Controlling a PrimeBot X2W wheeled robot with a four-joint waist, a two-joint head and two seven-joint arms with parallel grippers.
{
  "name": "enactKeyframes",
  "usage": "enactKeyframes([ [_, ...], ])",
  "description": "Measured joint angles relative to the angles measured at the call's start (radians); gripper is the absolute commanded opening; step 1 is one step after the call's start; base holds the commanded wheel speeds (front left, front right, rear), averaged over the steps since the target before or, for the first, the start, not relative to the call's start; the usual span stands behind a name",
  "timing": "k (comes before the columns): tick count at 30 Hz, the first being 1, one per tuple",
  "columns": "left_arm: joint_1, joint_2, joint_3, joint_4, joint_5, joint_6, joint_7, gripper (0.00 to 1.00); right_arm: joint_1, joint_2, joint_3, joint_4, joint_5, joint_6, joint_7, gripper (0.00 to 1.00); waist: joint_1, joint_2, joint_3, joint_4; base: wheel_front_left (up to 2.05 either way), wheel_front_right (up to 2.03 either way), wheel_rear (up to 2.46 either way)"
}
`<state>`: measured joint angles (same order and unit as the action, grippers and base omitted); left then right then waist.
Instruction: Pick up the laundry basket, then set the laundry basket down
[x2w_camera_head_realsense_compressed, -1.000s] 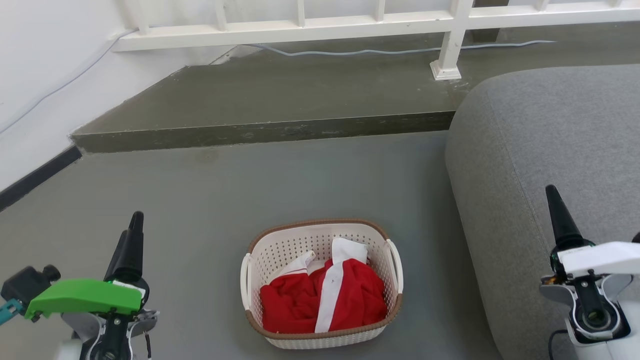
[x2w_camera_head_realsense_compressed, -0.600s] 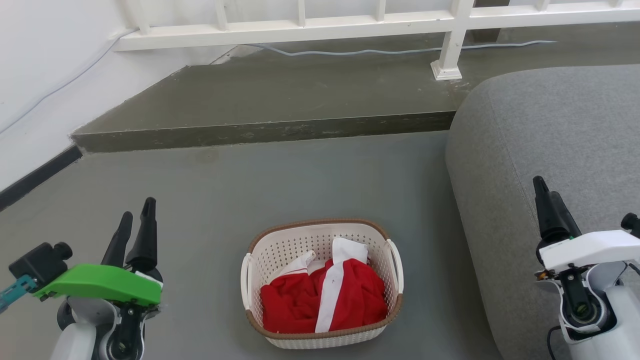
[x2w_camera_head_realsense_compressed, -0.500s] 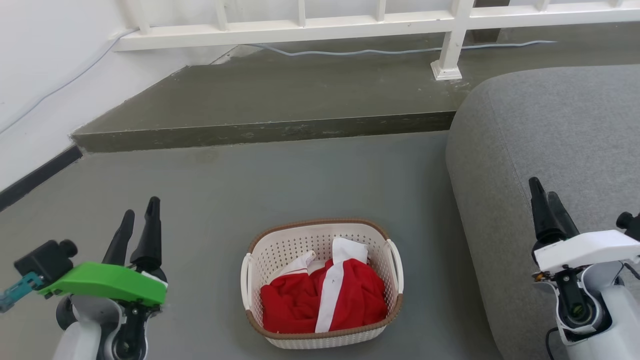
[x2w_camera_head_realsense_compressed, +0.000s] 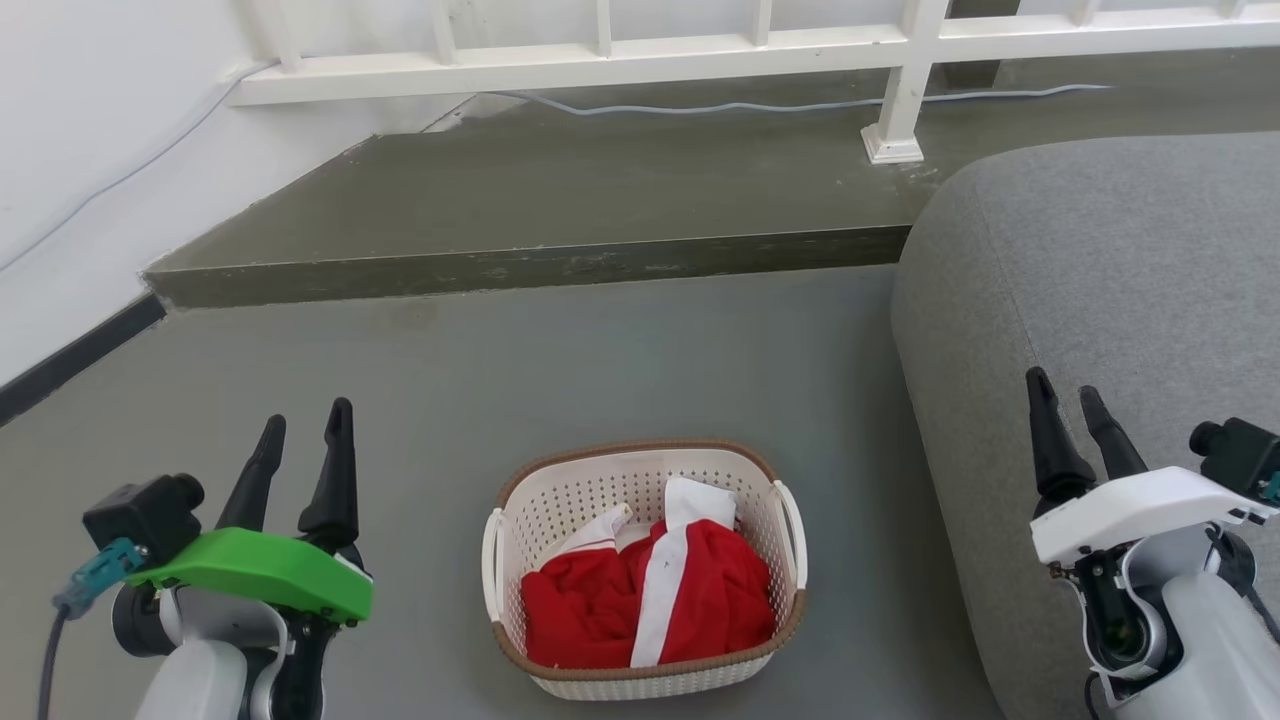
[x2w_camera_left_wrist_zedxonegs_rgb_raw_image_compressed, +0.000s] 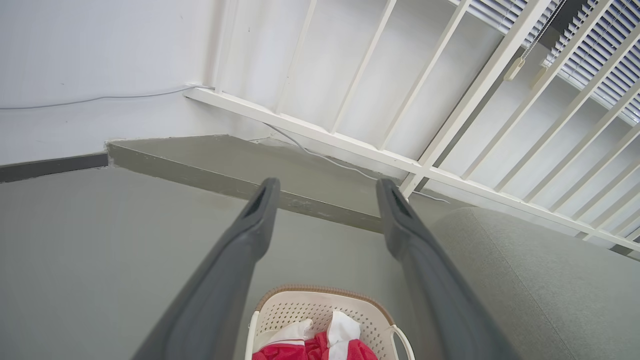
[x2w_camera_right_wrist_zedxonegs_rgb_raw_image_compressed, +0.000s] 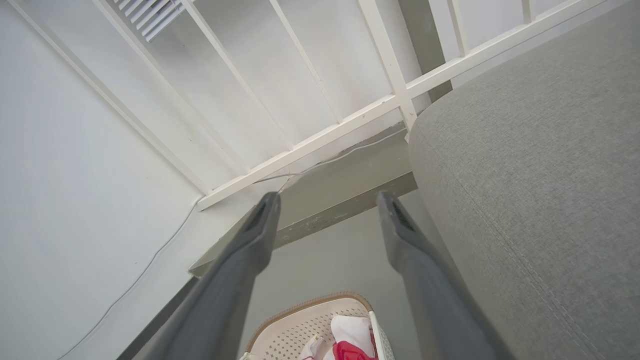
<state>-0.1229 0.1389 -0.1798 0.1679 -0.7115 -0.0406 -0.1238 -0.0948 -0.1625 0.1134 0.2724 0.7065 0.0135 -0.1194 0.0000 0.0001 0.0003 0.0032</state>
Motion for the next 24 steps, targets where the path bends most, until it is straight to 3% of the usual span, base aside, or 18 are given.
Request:
enactKeyframes([
  [24, -0.015, 0.005, -0.066, 0.081, 0.298, 0.069, -0.089, 1.00, -0.025, -0.022, 0.083, 0.053, -0.327, -0.027, -0.092, 1.00, 0.0000, 0.0000, -0.013, -0.003, 0.00, 0.00, 0.00],
])
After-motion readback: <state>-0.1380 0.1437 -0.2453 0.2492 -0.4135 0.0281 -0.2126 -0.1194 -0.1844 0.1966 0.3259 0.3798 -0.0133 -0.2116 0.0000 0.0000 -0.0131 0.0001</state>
